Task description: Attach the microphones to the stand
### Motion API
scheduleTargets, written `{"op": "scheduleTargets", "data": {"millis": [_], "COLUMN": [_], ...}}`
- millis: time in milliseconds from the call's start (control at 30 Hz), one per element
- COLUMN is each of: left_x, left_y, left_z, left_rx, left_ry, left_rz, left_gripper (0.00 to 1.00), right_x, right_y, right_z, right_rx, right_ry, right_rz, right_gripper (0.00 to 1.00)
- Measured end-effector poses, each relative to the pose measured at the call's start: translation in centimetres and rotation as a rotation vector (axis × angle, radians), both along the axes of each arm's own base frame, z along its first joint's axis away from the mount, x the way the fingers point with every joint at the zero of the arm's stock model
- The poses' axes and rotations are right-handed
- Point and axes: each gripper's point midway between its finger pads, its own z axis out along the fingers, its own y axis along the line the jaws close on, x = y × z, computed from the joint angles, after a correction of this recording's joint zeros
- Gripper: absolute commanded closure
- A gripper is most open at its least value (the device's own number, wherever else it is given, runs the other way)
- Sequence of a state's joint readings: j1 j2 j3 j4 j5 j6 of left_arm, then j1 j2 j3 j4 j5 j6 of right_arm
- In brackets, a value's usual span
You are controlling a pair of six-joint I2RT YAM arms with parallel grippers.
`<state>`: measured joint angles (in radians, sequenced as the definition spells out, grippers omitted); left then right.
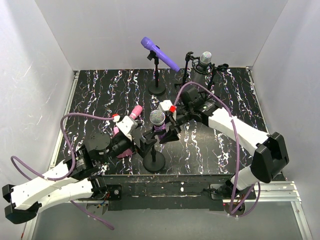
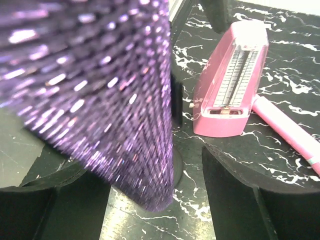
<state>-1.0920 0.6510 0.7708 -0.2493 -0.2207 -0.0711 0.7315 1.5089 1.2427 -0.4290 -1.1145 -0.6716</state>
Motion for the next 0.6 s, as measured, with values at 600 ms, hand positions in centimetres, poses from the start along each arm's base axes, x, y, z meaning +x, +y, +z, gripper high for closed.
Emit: {"op": "scheduleTargets", "data": {"millis": [600], "left_x": [-4.1], "left_y": [2.7], "left_z": [0.5], "left_rx": [-0.009], "left_ry": [-0.114], "left_rz": [-0.167], "left_gripper": [0.02], "right_x": [-1.0], "right_y": [-3.1], "right_z": [3.7], "right_rx": [0.096], "right_ry": [-0.001], "right_rz": [0.030], "right_gripper": [0.20]}}
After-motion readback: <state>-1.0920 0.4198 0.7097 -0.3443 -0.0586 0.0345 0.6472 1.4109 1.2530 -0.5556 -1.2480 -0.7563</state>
